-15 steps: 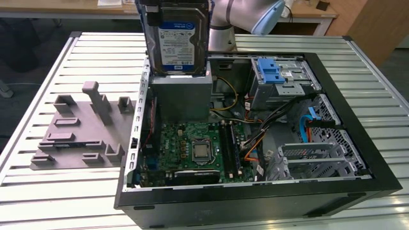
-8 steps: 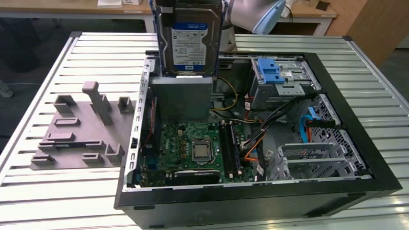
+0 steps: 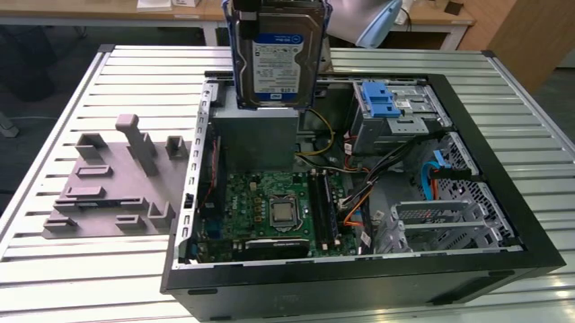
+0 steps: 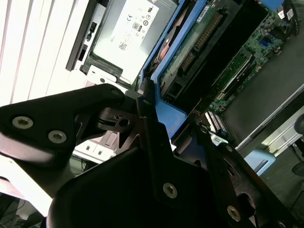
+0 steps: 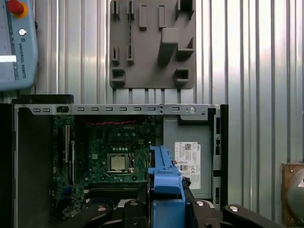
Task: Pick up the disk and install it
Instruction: 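Pick up the disk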
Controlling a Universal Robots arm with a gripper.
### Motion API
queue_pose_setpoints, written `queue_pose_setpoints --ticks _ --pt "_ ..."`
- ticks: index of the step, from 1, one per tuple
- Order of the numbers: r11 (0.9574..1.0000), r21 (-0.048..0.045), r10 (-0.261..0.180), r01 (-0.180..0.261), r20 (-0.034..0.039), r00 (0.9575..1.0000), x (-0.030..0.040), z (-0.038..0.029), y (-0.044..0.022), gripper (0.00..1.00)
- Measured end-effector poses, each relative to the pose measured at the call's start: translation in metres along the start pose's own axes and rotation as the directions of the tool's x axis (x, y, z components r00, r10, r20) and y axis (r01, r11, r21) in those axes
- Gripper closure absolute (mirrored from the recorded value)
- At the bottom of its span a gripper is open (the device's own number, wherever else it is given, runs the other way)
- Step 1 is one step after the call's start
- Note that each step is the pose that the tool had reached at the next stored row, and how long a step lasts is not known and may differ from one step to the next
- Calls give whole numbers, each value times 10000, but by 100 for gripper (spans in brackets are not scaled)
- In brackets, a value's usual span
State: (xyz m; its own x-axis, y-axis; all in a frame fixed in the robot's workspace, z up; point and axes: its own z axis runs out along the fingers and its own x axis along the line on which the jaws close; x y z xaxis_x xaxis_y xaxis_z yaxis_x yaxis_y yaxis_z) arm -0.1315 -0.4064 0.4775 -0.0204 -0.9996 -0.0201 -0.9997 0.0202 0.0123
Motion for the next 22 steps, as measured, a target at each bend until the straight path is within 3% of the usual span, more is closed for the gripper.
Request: queue_pose_setpoints --ticks 10,22 --pt "10000 4 15 -15 -15 10000 111 24 -31 64" --pt "10000 3 25 -25 -98 9999 134 37 -193 64"
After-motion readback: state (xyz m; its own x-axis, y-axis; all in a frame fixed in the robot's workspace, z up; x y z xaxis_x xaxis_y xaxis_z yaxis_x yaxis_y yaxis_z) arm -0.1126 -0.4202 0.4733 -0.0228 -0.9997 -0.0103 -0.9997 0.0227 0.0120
